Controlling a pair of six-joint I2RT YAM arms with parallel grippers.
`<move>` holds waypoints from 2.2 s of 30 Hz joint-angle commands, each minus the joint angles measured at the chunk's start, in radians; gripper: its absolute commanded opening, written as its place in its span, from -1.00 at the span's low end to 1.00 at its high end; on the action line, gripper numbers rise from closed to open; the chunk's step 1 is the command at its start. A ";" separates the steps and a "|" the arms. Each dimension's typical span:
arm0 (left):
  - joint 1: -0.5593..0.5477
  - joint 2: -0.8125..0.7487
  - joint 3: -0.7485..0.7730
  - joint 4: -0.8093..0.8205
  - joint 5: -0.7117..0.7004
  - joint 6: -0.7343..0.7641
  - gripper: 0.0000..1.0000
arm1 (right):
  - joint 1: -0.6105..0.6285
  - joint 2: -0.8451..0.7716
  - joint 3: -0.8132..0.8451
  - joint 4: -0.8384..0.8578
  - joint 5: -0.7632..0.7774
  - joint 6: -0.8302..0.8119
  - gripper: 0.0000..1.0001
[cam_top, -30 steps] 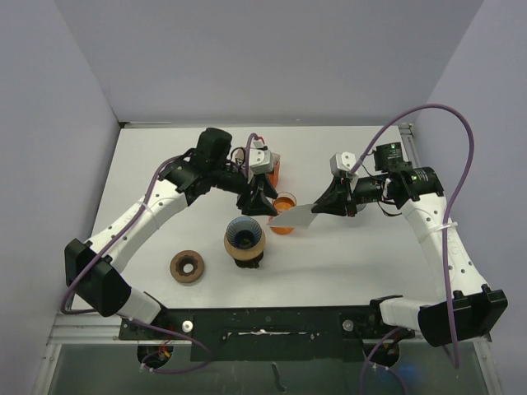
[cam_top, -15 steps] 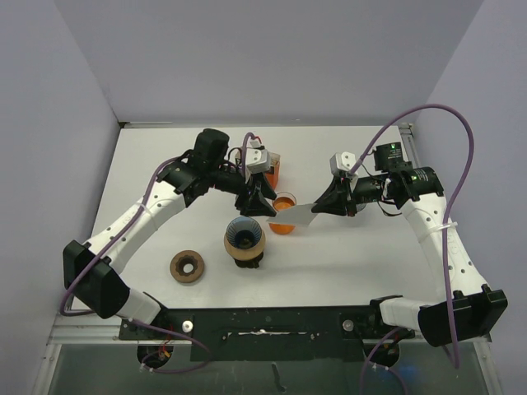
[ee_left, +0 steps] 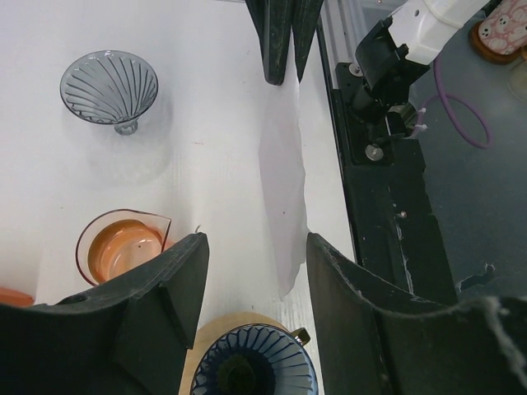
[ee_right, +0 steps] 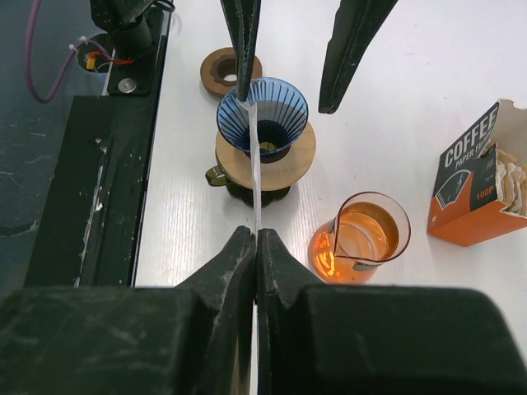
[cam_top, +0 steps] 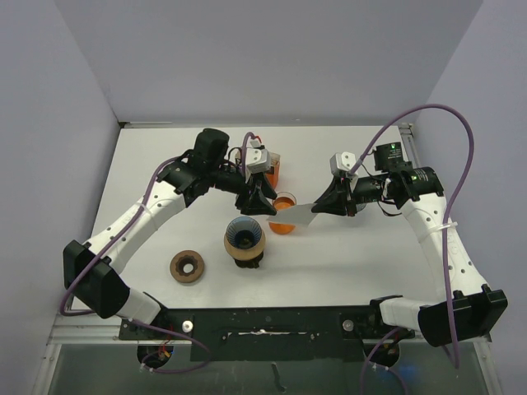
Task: Place the coffee filter in the dripper
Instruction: Place the coffee filter in the coffee dripper.
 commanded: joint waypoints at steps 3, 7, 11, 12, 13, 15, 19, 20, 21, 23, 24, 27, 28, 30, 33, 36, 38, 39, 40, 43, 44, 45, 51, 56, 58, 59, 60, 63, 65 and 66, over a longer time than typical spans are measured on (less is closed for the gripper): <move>0.001 0.005 0.034 0.054 0.008 -0.011 -0.07 | 0.001 -0.021 0.009 0.018 -0.039 -0.005 -1.00; -0.016 0.006 0.029 0.037 0.004 0.008 -0.07 | 0.002 -0.010 0.022 0.011 -0.041 -0.004 -1.00; -0.031 0.012 0.029 0.032 -0.008 0.017 -0.07 | 0.001 -0.007 0.031 0.009 -0.043 -0.003 -1.00; -0.033 0.014 0.031 0.031 -0.008 0.017 -0.07 | 0.001 -0.006 0.032 0.008 -0.043 -0.003 -1.00; -0.035 0.019 0.034 0.030 -0.010 0.017 -0.07 | 0.000 -0.006 0.031 0.009 -0.044 -0.003 -1.00; -0.042 0.025 0.038 0.028 -0.014 0.017 -0.07 | 0.001 -0.006 0.029 0.010 -0.045 -0.003 -1.00; -0.053 0.035 0.050 0.021 -0.022 0.022 -0.08 | 0.002 -0.013 0.023 0.012 -0.047 -0.003 -1.00; -0.055 0.035 0.052 0.019 -0.024 0.023 -0.09 | 0.001 -0.015 0.020 0.015 -0.047 -0.002 -1.00; -0.056 0.035 0.052 0.018 -0.025 0.023 -0.11 | 0.001 -0.014 0.019 0.017 -0.047 -0.001 -1.00; -0.059 0.034 0.054 0.019 -0.027 0.023 -0.13 | 0.002 -0.010 0.019 0.018 -0.048 0.000 -1.00; -0.059 0.034 0.054 0.020 -0.028 0.022 -0.14 | 0.002 -0.007 0.021 0.016 -0.050 -0.001 -1.00; -0.061 0.032 0.055 0.020 -0.029 0.024 -0.17 | 0.000 -0.004 0.026 0.012 -0.051 0.000 -1.00; -0.061 0.031 0.056 0.021 -0.029 0.022 -0.20 | 0.002 -0.004 0.026 0.012 -0.049 0.000 -1.00; -0.061 0.028 0.058 0.023 -0.029 0.021 -0.21 | 0.002 -0.004 0.025 0.011 -0.046 0.000 -1.00; -0.060 0.026 0.063 0.025 -0.029 0.015 -0.22 | 0.001 -0.006 0.022 0.010 -0.042 0.000 -1.00; -0.050 0.026 0.068 0.037 -0.021 -0.003 -0.28 | 0.002 -0.010 0.019 0.012 -0.042 0.001 -1.00; -0.036 0.027 0.069 0.050 -0.004 -0.022 -0.38 | 0.001 -0.014 0.013 0.013 -0.042 -0.001 -1.00; -0.030 0.027 0.070 0.053 0.006 -0.029 -0.40 | 0.000 -0.016 0.012 0.012 -0.042 -0.001 -1.00; -0.028 0.028 0.071 0.057 0.014 -0.036 -0.41 | 0.001 -0.019 0.008 0.013 -0.042 -0.002 -1.00; -0.024 0.030 0.069 0.062 0.026 -0.043 -0.41 | 0.000 -0.026 0.001 0.016 -0.042 -0.003 -1.00; -0.023 0.030 0.069 0.063 0.035 -0.045 -0.40 | 0.000 -0.026 -0.001 0.016 -0.041 -0.003 -1.00; -0.020 0.030 0.069 0.065 0.040 -0.048 -0.38 | 0.000 -0.027 -0.002 0.017 -0.041 -0.003 -1.00; 0.005 0.011 0.059 0.071 0.097 -0.066 -0.04 | 0.000 -0.033 -0.014 0.024 -0.032 -0.001 -1.00; 0.054 -0.025 0.025 0.165 0.141 -0.154 0.02 | 0.000 -0.037 -0.016 0.030 -0.033 0.004 -1.00; 0.055 -0.029 0.020 0.167 0.116 -0.154 0.02 | 0.000 -0.036 -0.014 0.030 -0.036 0.005 -1.00; 0.054 -0.029 0.018 0.162 0.105 -0.146 0.01 | -0.001 -0.035 -0.013 0.029 -0.036 0.006 -1.00; 0.053 -0.028 0.015 0.160 0.088 -0.137 0.01 | -0.001 -0.034 -0.010 0.027 -0.037 0.007 -1.00; 0.046 -0.024 0.011 0.133 0.045 -0.104 -0.02 | -0.001 -0.035 -0.006 0.025 -0.040 0.007 -1.00; 0.031 -0.021 0.011 0.115 0.024 -0.082 -0.02 | -0.001 -0.034 -0.005 0.025 -0.038 0.006 -1.00; 0.021 -0.019 0.011 0.100 0.010 -0.061 -0.02 | -0.001 -0.034 -0.003 0.024 -0.039 0.007 -1.00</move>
